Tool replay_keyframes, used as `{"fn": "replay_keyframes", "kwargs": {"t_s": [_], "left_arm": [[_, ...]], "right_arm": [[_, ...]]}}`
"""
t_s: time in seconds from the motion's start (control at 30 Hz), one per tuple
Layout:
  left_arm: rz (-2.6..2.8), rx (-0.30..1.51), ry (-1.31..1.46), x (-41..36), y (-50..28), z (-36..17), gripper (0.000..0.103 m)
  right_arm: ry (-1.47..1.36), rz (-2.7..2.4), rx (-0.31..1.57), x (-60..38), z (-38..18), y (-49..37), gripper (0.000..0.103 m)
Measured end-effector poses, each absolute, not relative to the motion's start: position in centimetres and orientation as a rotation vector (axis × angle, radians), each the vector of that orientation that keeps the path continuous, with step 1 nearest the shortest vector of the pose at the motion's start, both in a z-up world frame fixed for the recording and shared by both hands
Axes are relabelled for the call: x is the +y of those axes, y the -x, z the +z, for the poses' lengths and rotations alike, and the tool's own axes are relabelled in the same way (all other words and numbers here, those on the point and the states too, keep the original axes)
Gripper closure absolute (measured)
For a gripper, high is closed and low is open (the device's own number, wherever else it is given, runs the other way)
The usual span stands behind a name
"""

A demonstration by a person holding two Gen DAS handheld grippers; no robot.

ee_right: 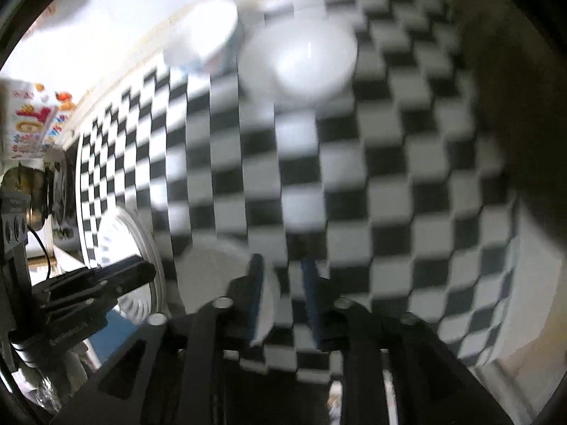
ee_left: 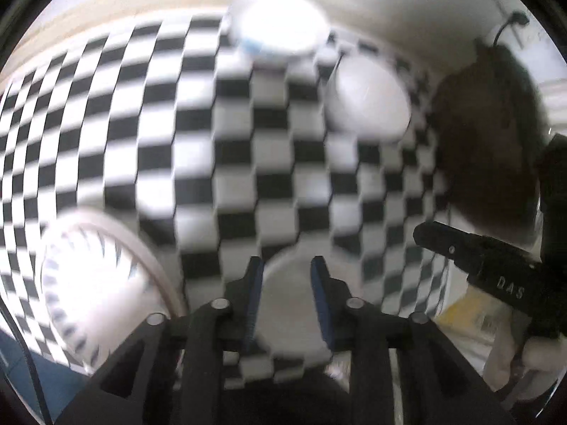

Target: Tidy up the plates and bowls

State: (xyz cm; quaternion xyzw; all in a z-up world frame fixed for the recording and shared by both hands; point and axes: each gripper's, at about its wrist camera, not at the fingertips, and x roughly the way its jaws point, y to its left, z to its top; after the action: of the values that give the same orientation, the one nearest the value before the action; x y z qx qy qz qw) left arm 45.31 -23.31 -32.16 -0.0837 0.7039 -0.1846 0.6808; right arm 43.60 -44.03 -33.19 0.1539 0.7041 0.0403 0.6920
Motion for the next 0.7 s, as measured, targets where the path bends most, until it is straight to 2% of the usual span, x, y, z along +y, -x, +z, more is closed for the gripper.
{"fn": "replay_keyframes", "kwargs": {"t_s": [0.1, 0.23, 0.33, 0.57, 0.6, 0.67, 0.7], "left_arm": [[-0.430, 1.574, 0.247, -25.3, -49.4, -32.8, 0.076], [-0.465, 1.622, 0.300, -28.6, -54.0, -35.7, 0.076], [-0.461, 1.698, 0.300, -30.5, -56.1, -38.0, 0.076], [-0.429, 1.730, 0.246, -32.6, -58.2, -40.0, 0.077], [-0.428, 1.730, 0.243, -32.7, -58.3, -40.1, 0.077], [-0.421, 1.721, 0.231, -32.7, -58.3, -40.2, 0.080], [-0.418, 1.713, 0.224, -32.8, -58.3, -40.3, 0.083]], "right_arm": [[-0.255, 0.028, 1.502, -45.8, -32.0, -47.8, 0.069], [-0.172, -0.029, 1.470, -48.3, -33.3, -54.0, 0.069], [-0.116, -0.063, 1.494, -49.3, -35.2, -57.8, 0.069], [-0.131, -0.016, 1.587, -50.2, -39.0, -62.1, 0.070], [-0.129, -0.008, 1.607, -50.1, -39.5, -62.4, 0.072], [-0.153, 0.016, 1.638, -50.2, -40.5, -62.9, 0.088], [-0.170, 0.029, 1.647, -50.2, -40.7, -63.0, 0.092]]}}
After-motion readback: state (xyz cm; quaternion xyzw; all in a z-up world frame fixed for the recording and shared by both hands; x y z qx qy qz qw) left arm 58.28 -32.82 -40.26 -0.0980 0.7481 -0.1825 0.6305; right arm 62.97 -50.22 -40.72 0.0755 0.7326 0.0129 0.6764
